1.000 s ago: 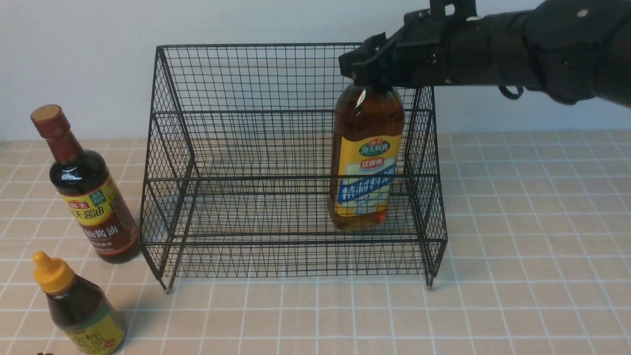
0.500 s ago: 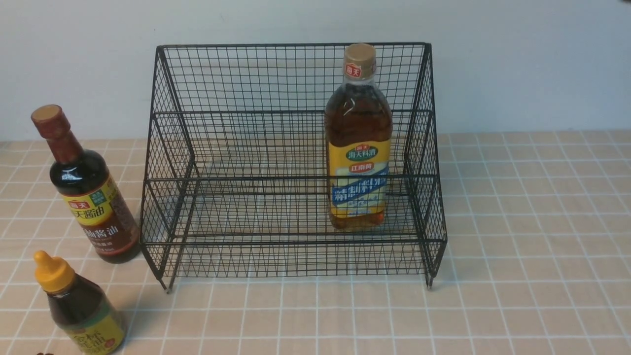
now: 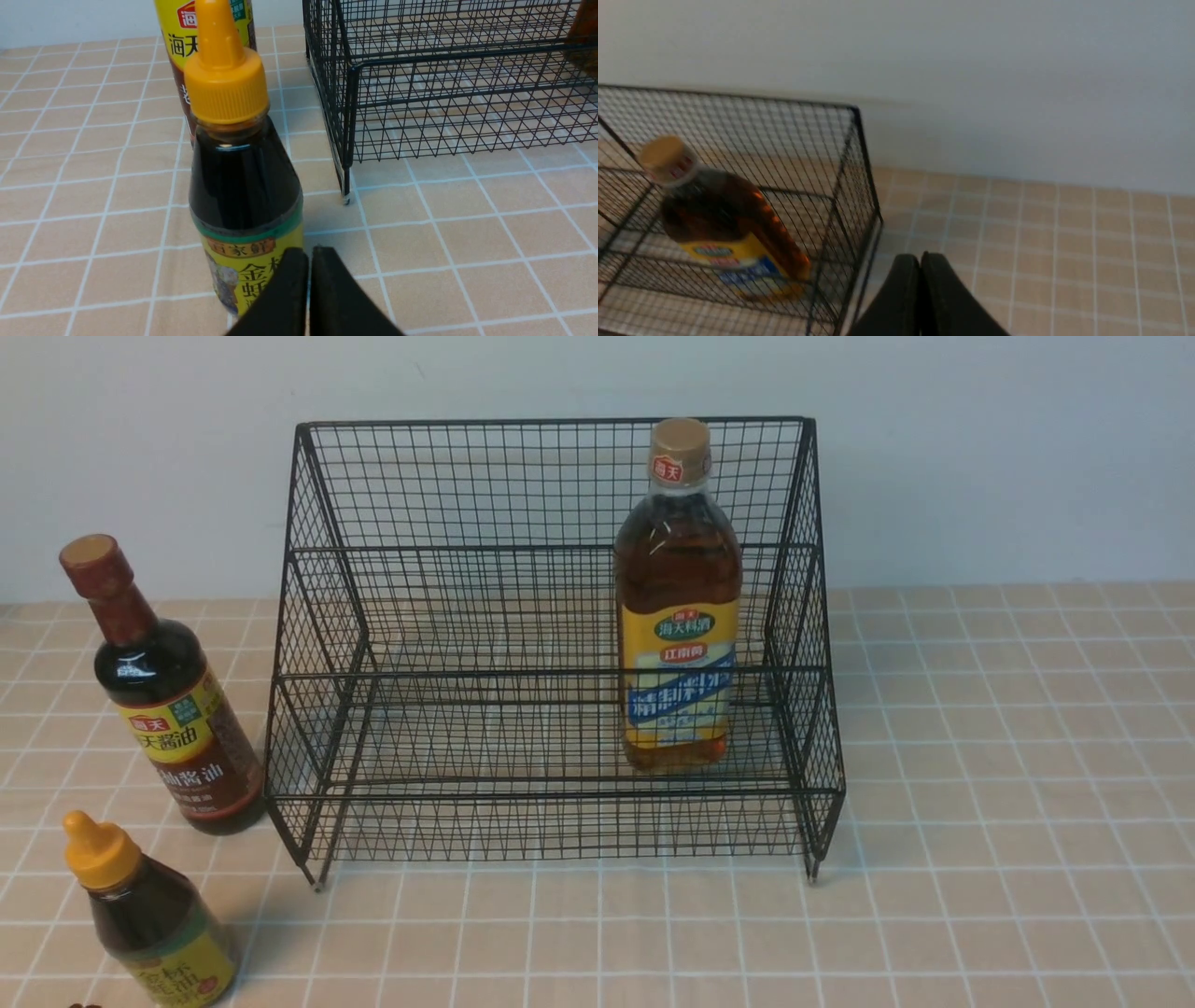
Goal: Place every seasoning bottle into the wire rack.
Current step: Use the left arm to grab the condiment bottle closest to it
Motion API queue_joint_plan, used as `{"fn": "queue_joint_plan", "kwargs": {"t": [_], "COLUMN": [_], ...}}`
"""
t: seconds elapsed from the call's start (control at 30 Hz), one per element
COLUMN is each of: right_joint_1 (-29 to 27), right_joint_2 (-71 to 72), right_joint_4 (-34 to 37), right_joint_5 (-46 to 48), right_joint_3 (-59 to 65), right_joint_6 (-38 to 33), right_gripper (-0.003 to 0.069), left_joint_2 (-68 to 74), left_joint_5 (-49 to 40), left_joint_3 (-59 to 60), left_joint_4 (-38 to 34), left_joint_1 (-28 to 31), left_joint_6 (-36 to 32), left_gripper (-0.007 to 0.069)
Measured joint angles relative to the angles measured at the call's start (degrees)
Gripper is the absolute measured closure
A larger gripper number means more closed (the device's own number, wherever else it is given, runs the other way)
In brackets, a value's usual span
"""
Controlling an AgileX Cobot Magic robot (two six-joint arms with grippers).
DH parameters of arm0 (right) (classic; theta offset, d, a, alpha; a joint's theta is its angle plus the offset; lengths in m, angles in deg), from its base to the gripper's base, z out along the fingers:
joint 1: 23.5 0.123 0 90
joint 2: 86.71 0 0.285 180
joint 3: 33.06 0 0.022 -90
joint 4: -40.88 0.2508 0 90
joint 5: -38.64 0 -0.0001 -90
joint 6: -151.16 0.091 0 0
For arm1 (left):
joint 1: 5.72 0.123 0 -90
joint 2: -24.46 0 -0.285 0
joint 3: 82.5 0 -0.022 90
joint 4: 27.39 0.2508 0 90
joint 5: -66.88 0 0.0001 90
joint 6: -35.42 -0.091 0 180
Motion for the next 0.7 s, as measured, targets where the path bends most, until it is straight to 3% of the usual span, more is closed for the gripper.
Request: {"fn": "queue_joint_plan", "kwargs": {"t": [0.2, 0.27, 0.47, 0.7], "right_joint_1": [-0.8, -0.9, -0.9, -0.9], "right_joint_2": [12.3, 21.4, 38.5, 54.2], "right_joint_4": [0.8, 3.8, 8.6, 13.3], "right_joint_5": [-8.0, -16.2, -27.9, -32.9], "right_joint_3": [13.5, 22.5, 40.0, 51.2], "right_joint_6": [0.9, 0.9, -2.2, -5.8], "right_gripper": [0.0671, 0.0671, 0.0672, 0.0672], "left_joint_2": [0.0, 0.0, 0.0, 0.0], "left_joint_5": [0.0, 0.0, 0.0, 0.0], "left_joint_3": [0.0, 0.0, 0.0, 0.0], "left_joint_4": [0.0, 0.0, 0.0, 0.0], "left_joint_1": [0.0, 0.0, 0.0, 0.0], "left_joint_6": [0.0, 0.0, 0.0, 0.0], "left_gripper": [0.0631, 0.0631, 0.0631, 0.0631]}}
